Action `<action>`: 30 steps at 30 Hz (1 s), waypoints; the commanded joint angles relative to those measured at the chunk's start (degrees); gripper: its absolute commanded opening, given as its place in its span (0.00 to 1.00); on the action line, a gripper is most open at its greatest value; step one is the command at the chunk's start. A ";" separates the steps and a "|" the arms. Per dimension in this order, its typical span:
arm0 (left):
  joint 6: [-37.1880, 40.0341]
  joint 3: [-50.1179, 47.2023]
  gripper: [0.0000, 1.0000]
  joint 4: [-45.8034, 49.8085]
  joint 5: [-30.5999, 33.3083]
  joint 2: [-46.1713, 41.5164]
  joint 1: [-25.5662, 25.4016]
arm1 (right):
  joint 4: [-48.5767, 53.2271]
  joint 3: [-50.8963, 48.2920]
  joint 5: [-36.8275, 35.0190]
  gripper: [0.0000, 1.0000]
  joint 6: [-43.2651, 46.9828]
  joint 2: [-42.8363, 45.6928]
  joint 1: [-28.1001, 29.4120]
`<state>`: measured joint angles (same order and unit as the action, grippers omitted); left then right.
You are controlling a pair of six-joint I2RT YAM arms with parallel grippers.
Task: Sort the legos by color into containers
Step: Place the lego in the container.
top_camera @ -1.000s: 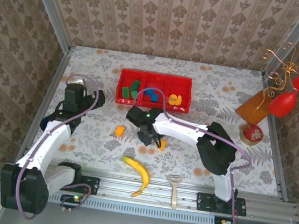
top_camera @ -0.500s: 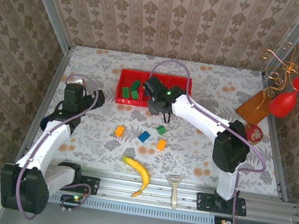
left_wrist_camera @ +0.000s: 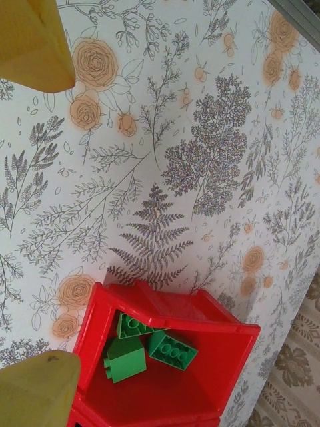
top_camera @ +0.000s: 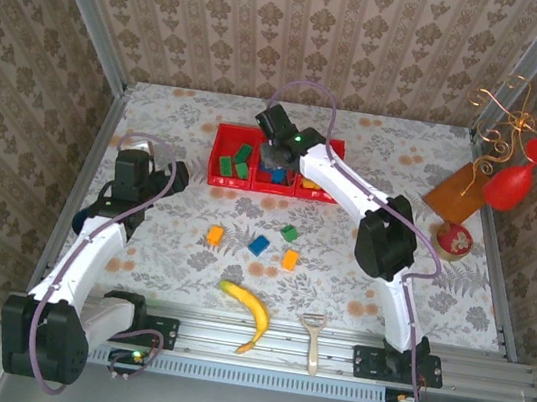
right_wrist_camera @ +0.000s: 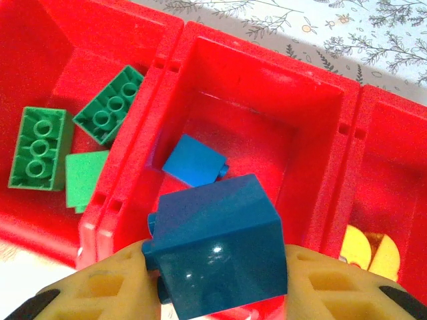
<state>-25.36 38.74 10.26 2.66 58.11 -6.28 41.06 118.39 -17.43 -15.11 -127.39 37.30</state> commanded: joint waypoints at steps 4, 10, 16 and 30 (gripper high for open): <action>-0.99 -0.60 1.00 -0.20 -1.29 -0.27 0.40 | -0.08 3.98 -2.09 0.34 1.22 -4.29 -1.45; -0.69 -0.18 1.00 0.34 -1.60 -0.18 0.40 | 0.31 7.08 -2.69 0.41 1.64 -7.67 -2.14; -0.53 0.02 1.00 1.37 -1.87 -0.54 0.40 | 1.82 9.38 -3.60 0.55 2.41 -8.71 -2.23; -0.25 -0.51 1.00 2.67 -1.41 -2.21 0.52 | 2.14 2.29 -4.34 0.62 1.49 2.14 -0.55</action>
<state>-25.39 38.74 11.35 1.43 57.17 -6.28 42.09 122.28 -19.59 -13.23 -131.31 35.75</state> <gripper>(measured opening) 0.999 0.618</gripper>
